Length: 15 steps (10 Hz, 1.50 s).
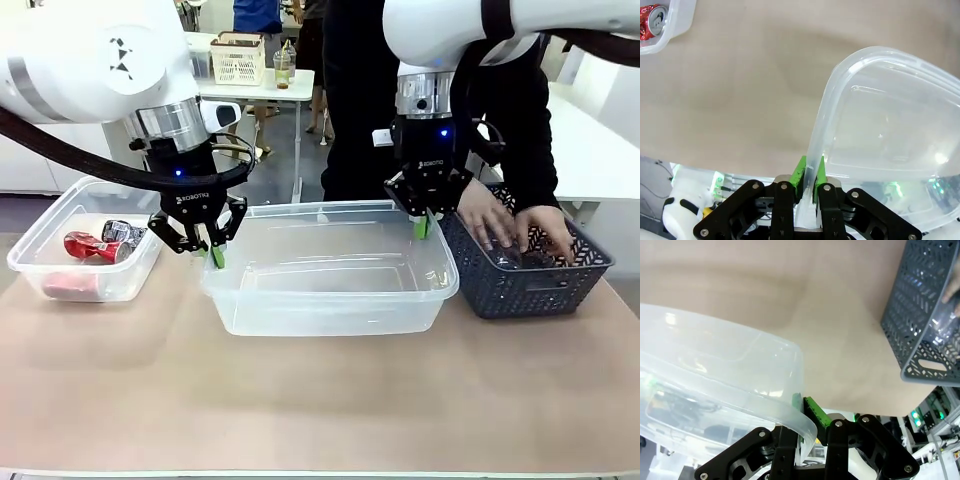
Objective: Sort the waste into each basket.
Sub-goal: Offer the picked Organizing box to the human.
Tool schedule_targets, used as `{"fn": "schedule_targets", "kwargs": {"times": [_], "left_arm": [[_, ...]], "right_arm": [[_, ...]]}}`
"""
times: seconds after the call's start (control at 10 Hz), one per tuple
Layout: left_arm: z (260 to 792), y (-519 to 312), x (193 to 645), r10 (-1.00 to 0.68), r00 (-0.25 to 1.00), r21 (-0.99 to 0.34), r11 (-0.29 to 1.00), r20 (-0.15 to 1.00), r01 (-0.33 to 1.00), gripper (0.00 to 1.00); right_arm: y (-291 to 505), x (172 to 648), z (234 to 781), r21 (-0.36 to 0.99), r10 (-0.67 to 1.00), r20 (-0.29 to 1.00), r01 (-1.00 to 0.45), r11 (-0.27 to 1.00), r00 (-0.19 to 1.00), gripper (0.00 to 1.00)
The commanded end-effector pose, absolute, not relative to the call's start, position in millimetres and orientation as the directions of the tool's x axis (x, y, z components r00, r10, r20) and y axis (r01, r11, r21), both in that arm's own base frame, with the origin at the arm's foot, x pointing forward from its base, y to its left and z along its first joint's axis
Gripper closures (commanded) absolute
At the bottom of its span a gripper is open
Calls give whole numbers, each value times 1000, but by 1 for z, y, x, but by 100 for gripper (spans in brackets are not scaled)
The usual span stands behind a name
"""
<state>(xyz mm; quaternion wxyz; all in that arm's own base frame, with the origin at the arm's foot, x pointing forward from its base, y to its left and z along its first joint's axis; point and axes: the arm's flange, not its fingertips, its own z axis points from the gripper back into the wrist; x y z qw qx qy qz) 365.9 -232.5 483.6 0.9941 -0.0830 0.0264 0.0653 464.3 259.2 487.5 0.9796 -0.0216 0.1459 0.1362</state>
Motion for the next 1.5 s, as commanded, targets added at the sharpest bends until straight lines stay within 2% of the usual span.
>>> {"fn": "schedule_targets", "kwargs": {"times": [0.0, 1.4], "left_arm": [[487, -233, 368, 131, 990, -178, 974, -59, -139, 92], [487, -233, 368, 131, 990, -178, 974, -59, -139, 92]], "right_arm": [[261, 459, 489, -5, 273, -284, -286, 958, 919, 95], [261, 459, 489, -5, 273, -284, -286, 958, 919, 95]]}}
